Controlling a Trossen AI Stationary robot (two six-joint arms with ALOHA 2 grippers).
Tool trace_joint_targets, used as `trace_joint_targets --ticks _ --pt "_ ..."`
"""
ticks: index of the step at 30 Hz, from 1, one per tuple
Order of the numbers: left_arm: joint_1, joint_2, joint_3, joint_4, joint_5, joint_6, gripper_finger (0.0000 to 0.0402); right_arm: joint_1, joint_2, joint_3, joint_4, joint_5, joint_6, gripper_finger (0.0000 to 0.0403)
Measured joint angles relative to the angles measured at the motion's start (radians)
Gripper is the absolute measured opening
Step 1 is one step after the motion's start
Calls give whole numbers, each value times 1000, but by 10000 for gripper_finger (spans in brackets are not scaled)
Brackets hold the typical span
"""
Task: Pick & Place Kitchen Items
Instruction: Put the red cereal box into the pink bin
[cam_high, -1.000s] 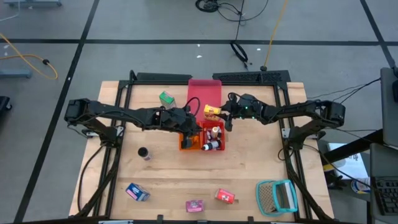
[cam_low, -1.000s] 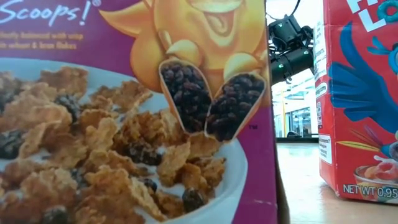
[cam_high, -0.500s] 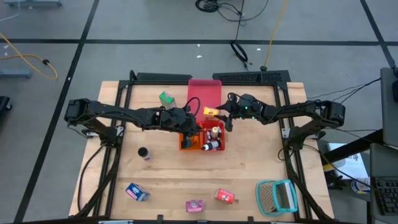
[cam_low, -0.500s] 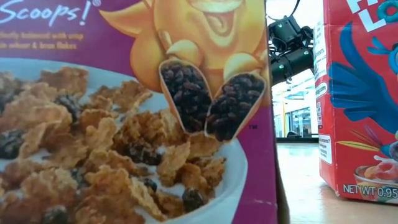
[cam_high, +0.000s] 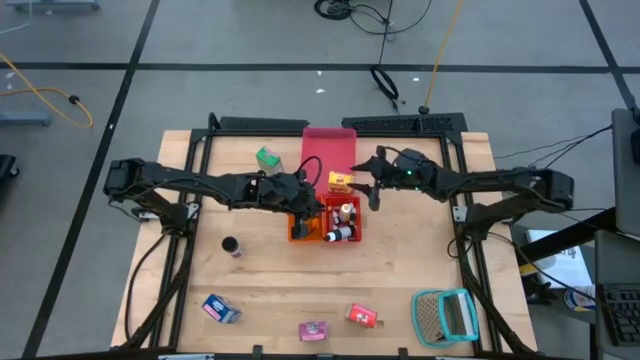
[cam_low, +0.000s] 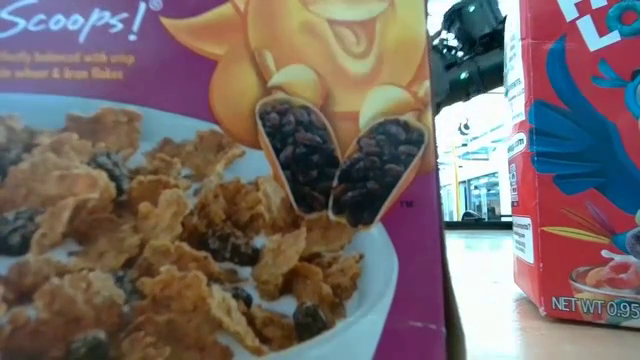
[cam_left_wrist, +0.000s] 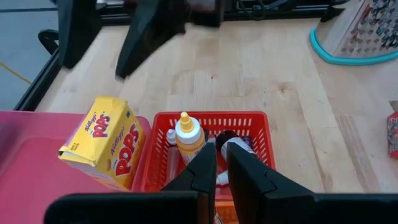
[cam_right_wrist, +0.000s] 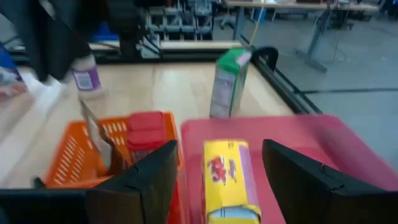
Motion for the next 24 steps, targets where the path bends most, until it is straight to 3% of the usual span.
trace_joint_targets --ticks 11,24 --pt "0 0 0 0 0 -17 42 215 -174 0 -239 -1 59 220" --pt "0 0 0 1 0 -17 42 503 -175 -1 -257 11 286 219"
